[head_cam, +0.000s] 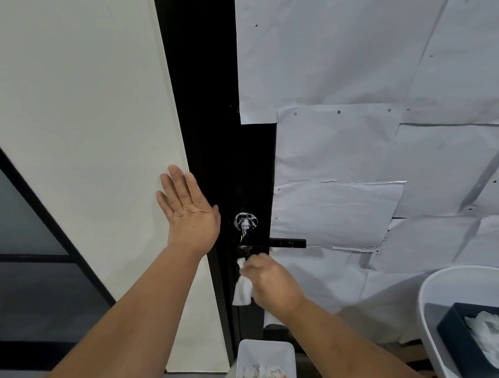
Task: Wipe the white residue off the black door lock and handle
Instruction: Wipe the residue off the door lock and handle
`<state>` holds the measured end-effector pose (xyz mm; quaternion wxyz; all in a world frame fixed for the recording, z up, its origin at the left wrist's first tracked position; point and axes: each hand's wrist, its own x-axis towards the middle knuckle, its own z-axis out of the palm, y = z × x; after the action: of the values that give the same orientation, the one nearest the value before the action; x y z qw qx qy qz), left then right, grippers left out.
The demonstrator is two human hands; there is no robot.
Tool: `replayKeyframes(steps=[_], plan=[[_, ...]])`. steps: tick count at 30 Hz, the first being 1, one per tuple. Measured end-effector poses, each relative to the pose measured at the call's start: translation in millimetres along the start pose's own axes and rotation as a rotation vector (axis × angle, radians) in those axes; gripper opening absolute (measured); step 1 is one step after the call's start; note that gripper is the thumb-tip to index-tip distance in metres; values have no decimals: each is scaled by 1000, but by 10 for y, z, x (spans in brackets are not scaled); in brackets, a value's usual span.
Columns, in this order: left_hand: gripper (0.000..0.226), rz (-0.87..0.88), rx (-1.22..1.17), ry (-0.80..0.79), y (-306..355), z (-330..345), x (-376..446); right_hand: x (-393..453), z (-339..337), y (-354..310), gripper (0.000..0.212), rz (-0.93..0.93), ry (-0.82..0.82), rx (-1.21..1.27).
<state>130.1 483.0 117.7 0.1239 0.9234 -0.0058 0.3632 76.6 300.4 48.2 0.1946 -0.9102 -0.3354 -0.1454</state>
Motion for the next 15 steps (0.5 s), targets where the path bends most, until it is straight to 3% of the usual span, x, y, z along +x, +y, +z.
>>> replayKeyframes(steps=[3,7,15], plan=[[102,-12,27,-28,6,-14,15,-59,16,76,35,287,70,228],[102,-47,47,-30,53,-45,-16,12,-194,46,33,605,2,559],[100,-48,75,66,83,-199,-165,-56,-401,-53,12,786,-19,915]])
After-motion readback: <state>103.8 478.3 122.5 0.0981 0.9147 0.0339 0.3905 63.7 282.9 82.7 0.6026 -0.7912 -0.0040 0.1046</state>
